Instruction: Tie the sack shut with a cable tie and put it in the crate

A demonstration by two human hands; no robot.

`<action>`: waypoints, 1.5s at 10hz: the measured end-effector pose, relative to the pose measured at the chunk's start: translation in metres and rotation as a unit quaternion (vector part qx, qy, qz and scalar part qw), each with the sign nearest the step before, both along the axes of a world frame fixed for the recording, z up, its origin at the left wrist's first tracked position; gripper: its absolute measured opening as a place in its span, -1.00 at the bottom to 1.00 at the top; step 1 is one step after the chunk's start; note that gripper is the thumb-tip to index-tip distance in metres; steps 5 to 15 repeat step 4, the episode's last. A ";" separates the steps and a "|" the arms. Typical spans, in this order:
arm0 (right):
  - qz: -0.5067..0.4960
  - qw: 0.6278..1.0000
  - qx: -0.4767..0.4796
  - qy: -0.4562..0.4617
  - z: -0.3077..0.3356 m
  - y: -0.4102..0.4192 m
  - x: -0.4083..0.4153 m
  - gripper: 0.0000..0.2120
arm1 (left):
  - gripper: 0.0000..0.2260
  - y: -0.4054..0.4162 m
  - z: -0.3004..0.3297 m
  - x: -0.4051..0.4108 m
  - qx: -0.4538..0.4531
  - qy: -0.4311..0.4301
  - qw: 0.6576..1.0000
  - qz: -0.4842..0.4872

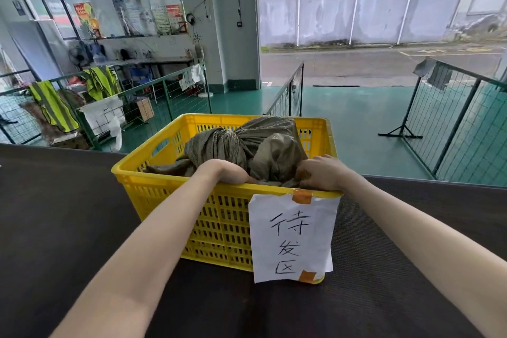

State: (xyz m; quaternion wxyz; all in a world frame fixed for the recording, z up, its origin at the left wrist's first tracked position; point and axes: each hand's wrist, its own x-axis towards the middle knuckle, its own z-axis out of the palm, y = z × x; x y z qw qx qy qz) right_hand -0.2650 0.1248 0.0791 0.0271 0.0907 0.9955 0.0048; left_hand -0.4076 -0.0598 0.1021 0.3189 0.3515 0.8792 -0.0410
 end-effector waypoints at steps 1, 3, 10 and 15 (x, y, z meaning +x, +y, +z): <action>-0.016 0.999 -0.032 0.041 0.000 -0.003 0.002 -0.78 | -0.66 -0.004 -0.006 0.008 0.114 0.018 0.993 0.020; -0.043 0.978 -0.160 0.130 -0.002 0.003 0.011 -0.82 | -0.80 -0.021 -0.014 -0.003 0.283 0.149 0.945 0.068; -0.033 0.947 -0.269 0.172 0.004 0.003 0.018 -0.83 | -0.81 -0.035 -0.007 -0.005 0.354 0.169 0.916 0.087; -0.033 0.947 -0.269 0.172 0.004 0.003 0.018 -0.83 | -0.81 -0.035 -0.007 -0.005 0.354 0.169 0.916 0.087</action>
